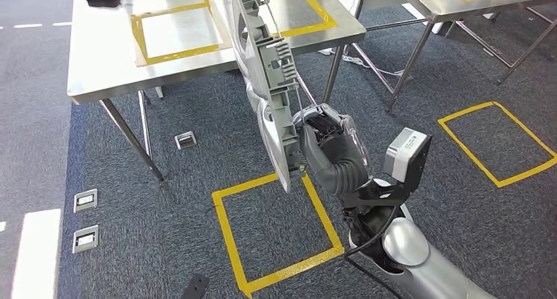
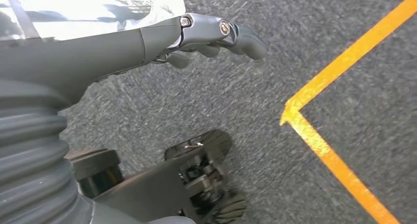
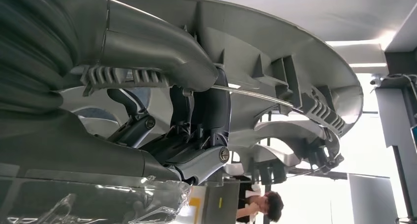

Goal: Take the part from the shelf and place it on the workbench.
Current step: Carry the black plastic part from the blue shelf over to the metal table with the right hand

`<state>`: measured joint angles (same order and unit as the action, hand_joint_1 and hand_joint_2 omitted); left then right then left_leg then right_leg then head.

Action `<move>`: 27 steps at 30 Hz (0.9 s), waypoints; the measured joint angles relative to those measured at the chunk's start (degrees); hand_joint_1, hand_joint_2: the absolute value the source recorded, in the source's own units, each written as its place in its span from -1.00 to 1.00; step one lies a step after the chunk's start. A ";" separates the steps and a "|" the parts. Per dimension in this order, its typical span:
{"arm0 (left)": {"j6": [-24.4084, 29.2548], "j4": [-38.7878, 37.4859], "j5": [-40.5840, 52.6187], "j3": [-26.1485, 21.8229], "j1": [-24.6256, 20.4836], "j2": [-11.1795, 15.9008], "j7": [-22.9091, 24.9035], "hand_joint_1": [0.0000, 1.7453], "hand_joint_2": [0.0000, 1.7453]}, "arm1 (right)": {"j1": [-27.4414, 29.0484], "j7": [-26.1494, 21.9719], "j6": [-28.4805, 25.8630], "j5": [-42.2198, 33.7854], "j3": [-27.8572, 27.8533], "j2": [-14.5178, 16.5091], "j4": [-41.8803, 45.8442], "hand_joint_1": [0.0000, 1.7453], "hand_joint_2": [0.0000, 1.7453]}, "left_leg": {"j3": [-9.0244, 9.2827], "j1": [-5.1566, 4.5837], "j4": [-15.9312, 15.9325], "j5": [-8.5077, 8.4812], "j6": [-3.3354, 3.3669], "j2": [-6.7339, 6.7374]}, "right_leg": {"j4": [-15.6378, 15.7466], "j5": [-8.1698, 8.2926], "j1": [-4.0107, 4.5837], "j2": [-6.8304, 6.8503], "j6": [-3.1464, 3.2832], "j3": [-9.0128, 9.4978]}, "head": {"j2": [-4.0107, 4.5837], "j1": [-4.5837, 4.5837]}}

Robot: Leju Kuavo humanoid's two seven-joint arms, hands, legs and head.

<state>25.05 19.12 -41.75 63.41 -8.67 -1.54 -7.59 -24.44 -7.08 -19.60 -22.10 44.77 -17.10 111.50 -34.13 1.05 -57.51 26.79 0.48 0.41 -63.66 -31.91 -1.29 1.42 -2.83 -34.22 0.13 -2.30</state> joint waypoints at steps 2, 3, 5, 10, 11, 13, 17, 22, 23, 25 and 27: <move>-0.02 0.01 0.03 0.00 -0.19 -0.04 0.01 -1.00 1.00 | 0.05 -0.01 0.03 0.00 0.10 -0.03 -0.10 1.00 1.00 | 0.26 0.07 0.02 0.21 0.00 -0.26 | -7.54 -2.52 -0.08 -1.00 -0.15 -4.40 | 0.00 -0.26; -0.03 0.01 0.04 0.00 -0.22 -0.06 0.01 -1.00 1.00 | 0.10 -0.01 0.03 0.00 0.15 -0.05 -0.16 1.00 1.00 | 0.43 0.11 -0.03 0.40 -0.12 -0.47 | -9.64 -2.45 -0.13 -1.08 -0.24 -5.97 | 0.00 -0.31; -0.02 0.01 0.04 0.00 -0.25 -0.10 0.01 -1.00 1.00 | 0.10 -0.01 0.03 0.00 0.26 -0.09 -0.22 1.00 1.00 | 0.93 0.35 -0.29 0.96 -0.63 -0.98 | -7.30 1.05 -0.28 -1.08 -0.36 -5.99 | 0.00 -0.34; -0.05 0.00 0.13 0.01 -0.43 -0.10 0.08 -1.00 1.00 | 0.17 0.10 0.15 0.00 0.54 -0.20 -0.30 1.00 1.00 | 0.67 0.65 -1.71 2.27 -2.65 -1.98 | 3.30 5.76 -0.07 -1.88 0.54 -2.18 | 0.00 -0.53; -0.07 0.01 0.13 0.02 -0.36 -0.13 0.11 -1.00 1.00 | 0.17 0.13 0.16 0.00 0.55 -0.23 -0.29 1.00 1.00 | 0.62 0.69 -1.66 2.28 -2.90 -2.02 | 3.35 5.50 -0.03 -1.81 1.15 -2.25 | 0.00 -0.38; -0.09 0.01 0.14 0.03 -0.31 -0.13 0.14 -1.00 1.00 | 0.11 0.15 0.21 0.00 0.62 -0.28 -0.28 1.00 1.00 | 0.43 0.74 -2.34 2.99 -3.32 -1.70 | 3.42 5.30 -0.07 -1.62 2.07 -2.04 | 0.00 -0.09; -0.09 0.01 0.13 0.04 -0.40 -0.12 0.14 -1.00 1.00 | 0.06 0.15 0.23 0.00 0.76 -0.28 -0.28 1.00 1.00 | -5.85 0.49 -14.77 8.03 -3.36 -1.18 | 3.62 4.71 0.27 -1.04 3.37 -1.22 | 0.00 0.33; -0.08 0.00 0.13 0.07 -0.30 -0.05 0.15 -1.00 1.00 | 0.11 0.15 0.15 0.00 0.80 -0.28 -0.30 1.00 1.00 | -5.16 -0.27 -9.46 1.03 -1.77 -1.11 | 3.66 3.42 0.97 -1.07 3.50 0.59 | 0.00 0.36; -0.05 0.00 0.13 0.06 -0.34 -0.03 0.16 -1.00 1.00 | 0.07 0.17 0.13 0.00 0.81 -0.28 -0.32 1.00 1.00 | -3.90 -0.58 -6.57 -0.42 -1.27 -1.03 | 3.67 3.16 1.02 -1.07 3.31 0.91 | 0.00 0.31; 0.00 0.00 0.13 0.06 -0.37 -0.01 0.26 -1.00 1.00 | 0.03 0.22 0.07 0.00 0.81 -0.28 -0.34 1.00 1.00 | -2.94 -1.13 -4.32 -0.67 -0.53 -0.91 | 3.76 2.93 0.94 -1.01 2.74 0.99 | 0.00 0.33; 0.02 0.01 0.14 0.05 -0.38 0.01 0.37 -1.00 1.00 | -0.02 0.27 -0.05 0.01 0.74 -0.30 -0.31 1.00 1.00 | -2.43 -1.14 -3.03 -0.23 -0.06 -0.90 | 3.88 2.75 0.85 -0.88 2.06 0.89 | 0.00 0.44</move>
<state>25.07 19.13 -41.61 63.46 -9.05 -1.53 -7.22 -24.46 -6.81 -19.65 -22.09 45.51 -17.40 111.19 -36.56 -0.09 -60.54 26.56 0.42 -0.49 -59.78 -29.16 -0.44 0.54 -0.77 -33.33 0.13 -1.86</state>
